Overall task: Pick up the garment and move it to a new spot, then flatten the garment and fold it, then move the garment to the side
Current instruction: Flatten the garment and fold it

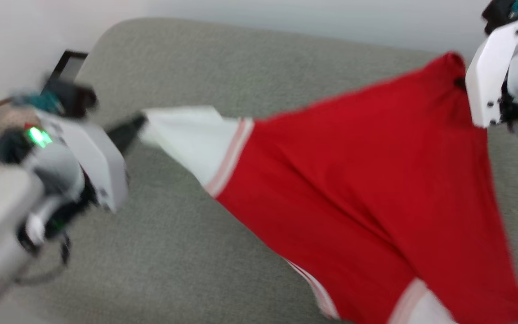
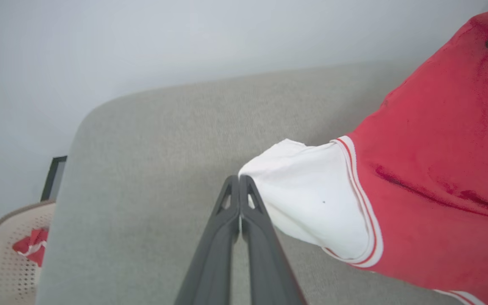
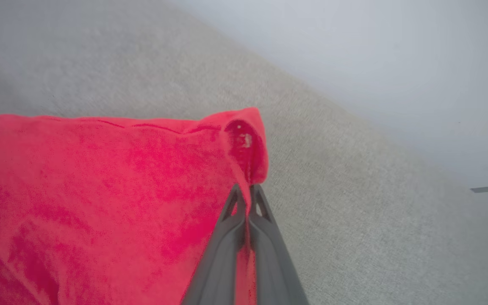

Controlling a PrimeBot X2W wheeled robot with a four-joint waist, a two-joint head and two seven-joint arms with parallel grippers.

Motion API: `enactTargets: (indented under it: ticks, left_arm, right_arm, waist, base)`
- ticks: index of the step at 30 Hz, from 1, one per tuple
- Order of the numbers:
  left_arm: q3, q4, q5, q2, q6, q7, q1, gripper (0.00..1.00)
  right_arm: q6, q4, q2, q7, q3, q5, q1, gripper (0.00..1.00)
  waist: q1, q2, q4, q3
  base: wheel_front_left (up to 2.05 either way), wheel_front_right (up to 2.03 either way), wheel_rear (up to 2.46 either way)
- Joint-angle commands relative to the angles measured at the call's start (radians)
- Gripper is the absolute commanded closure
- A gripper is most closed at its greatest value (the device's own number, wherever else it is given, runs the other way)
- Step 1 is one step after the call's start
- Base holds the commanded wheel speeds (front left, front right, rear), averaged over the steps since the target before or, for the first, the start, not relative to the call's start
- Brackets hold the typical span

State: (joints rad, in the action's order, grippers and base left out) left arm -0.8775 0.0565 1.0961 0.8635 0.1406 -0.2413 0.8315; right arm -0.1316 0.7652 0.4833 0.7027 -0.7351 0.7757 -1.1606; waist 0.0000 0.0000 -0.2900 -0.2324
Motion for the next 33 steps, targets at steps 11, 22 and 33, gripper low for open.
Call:
enactTargets:
  ticks: [11,22,33]
  left_arm:
    - [0.043,0.27,-0.1,-0.032,-0.141,-0.175,0.454,1.0]
    - [0.027,0.55,-0.216,-0.136,-0.23,-0.108,0.721,1.0]
    - [0.005,0.724,-0.287,-0.187,-0.263,0.02,0.903,1.0]
  right_arm:
    - [0.002,-0.056,-0.025,-0.112,0.102,-0.018,-0.126,1.0]
    - [0.002,-0.048,-0.067,-0.193,0.191,-0.078,-0.186,1.0]
    - [0.002,-0.028,-0.102,-0.26,0.274,-0.16,-0.265,1.0]
  waist:
    - [0.0,0.0,0.16,0.149]
    - [0.0,0.0,0.201,0.17]
    - [0.0,0.0,0.221,0.075]
  base:
    - [0.0,0.0,0.0]
    - [0.0,0.0,0.0]
    - [0.0,0.0,0.0]
